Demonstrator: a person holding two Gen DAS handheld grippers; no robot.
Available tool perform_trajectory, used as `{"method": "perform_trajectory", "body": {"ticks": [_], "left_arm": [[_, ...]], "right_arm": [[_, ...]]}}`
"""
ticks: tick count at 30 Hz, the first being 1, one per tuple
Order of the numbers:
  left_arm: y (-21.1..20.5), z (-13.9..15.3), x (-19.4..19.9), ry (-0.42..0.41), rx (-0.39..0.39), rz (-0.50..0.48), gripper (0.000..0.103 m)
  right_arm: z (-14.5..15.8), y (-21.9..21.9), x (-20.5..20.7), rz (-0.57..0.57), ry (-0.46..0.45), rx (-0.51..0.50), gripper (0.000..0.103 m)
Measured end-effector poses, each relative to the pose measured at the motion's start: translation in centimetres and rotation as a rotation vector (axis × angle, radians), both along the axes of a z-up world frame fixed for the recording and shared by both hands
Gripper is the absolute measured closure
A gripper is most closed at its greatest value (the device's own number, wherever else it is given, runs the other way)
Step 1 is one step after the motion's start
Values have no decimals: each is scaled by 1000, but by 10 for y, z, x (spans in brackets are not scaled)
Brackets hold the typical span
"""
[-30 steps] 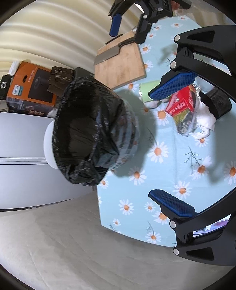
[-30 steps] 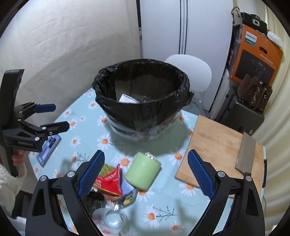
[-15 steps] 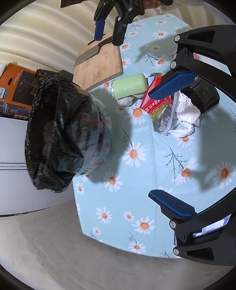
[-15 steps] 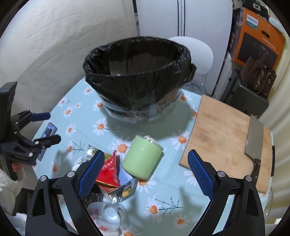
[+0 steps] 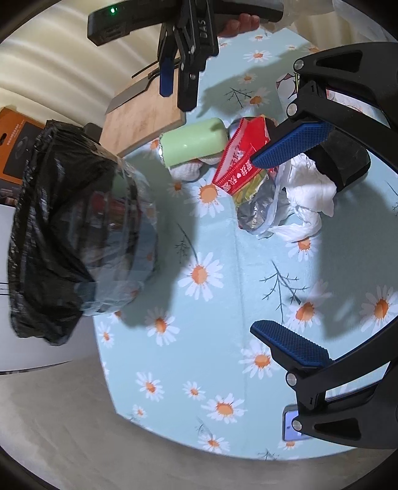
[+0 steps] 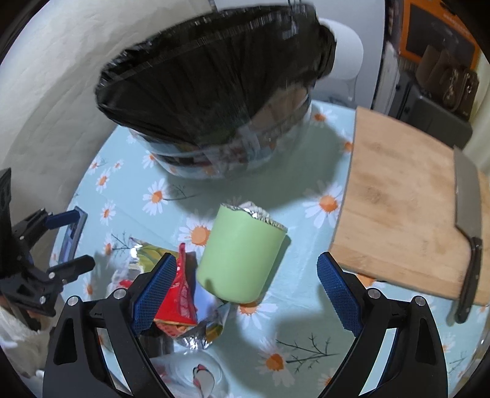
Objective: Collect trash
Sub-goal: 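Grasp the green cup with the right gripper while the left gripper grasps the red snack wrapper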
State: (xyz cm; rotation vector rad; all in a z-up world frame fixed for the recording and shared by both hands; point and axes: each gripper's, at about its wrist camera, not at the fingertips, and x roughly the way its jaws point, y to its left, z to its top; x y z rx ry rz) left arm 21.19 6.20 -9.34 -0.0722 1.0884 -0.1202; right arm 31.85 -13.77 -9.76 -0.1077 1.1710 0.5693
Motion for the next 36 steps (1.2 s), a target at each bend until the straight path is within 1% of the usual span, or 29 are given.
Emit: {"method": "perform_trajectory", "body": {"ticks": [2, 5, 9, 11, 15, 20, 23, 25, 28, 29, 30, 31, 32, 33, 34, 35, 36], "left_arm": [[3, -7, 2, 17, -11, 6, 6], [6, -20, 8, 45, 1, 22, 6], [10, -30, 16, 70, -28, 26, 6], [11, -33, 21, 83, -54, 26, 6], [10, -42, 31, 131, -144, 15, 6], [5, -51, 39, 162, -193, -1, 6], [5, -60, 44, 199, -231, 0, 7], [4, -63, 45, 214, -238, -1, 13], [2, -67, 47, 234, -253, -14, 19], [1, -68, 48, 240, -253, -17, 20], [0, -69, 48, 247, -249, -22, 23], [0, -69, 48, 251, -246, -25, 27], [-1, -69, 48, 254, -247, -29, 30], [-1, -68, 48, 256, -254, -34, 37], [-3, -68, 49, 256, -261, -39, 47], [-7, -69, 52, 256, -264, -44, 51], [-9, -69, 52, 254, -269, -56, 58]], "right_arm": [[-11, 3, 4, 3, 24, -3, 15], [-23, 5, 9, 8, 53, -7, 15], [-35, 6, 17, 6, 88, 4, 15], [-40, 6, 21, 4, 114, 23, 15], [-49, 9, 27, 11, 151, 53, 15], [-59, 13, 33, -1, 191, 89, 16], [-63, 9, 35, -6, 212, 103, 16], [-67, 8, 36, -19, 219, 110, 16], [-72, 5, 38, -43, 242, 144, 15], [-72, 5, 37, -44, 241, 152, 15], [-72, 5, 37, -44, 239, 158, 15], [-72, 5, 37, -46, 239, 168, 18], [-72, 4, 38, -48, 238, 172, 27], [-72, 4, 38, -51, 237, 173, 33], [-73, 5, 39, -46, 247, 177, 33], [-71, 3, 40, -41, 247, 173, 34], [-70, 5, 40, -33, 240, 164, 35]]}}
